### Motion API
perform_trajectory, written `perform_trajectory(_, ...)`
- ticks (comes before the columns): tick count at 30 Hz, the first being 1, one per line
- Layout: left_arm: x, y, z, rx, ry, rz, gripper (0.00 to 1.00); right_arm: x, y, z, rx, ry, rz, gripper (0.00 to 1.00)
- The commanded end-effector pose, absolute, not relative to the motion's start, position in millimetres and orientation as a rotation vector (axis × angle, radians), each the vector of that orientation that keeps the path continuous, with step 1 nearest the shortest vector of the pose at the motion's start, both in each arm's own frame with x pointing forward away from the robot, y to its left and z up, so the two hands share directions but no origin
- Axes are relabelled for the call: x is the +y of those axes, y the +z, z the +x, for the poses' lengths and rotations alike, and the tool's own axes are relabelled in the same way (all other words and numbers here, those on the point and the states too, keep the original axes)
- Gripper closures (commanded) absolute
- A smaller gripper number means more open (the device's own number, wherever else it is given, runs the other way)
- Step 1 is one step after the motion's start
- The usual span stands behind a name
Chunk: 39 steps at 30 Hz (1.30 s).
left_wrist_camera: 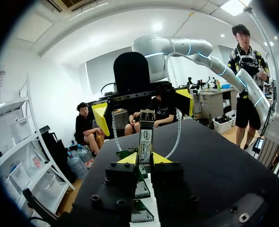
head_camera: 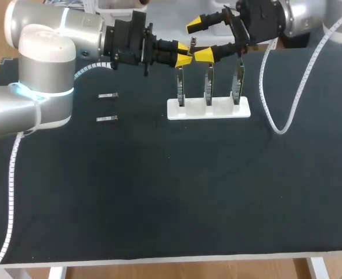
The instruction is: Pick up the optical module with the left hand, and insert it into the network port with the right hand.
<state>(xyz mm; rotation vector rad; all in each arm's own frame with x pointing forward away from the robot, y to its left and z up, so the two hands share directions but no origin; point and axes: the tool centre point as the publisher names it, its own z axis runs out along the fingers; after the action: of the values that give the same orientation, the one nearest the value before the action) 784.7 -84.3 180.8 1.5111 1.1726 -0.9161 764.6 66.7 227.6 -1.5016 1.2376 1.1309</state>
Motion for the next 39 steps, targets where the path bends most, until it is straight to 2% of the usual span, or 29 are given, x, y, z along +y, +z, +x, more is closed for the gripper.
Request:
perform_trajectory(1,-84.7,181.3,783.9,1.175,-0.912,1.512,1.00,67.1,227.4,765.7,1.236,1.132,-1.503,0.00)
perform_trajectory(39,-84.7,181.3,783.9,1.175,-0.912,1.512,1.00,70.9,224.0,774.0,1.229,1.140,-1.506,0.00)
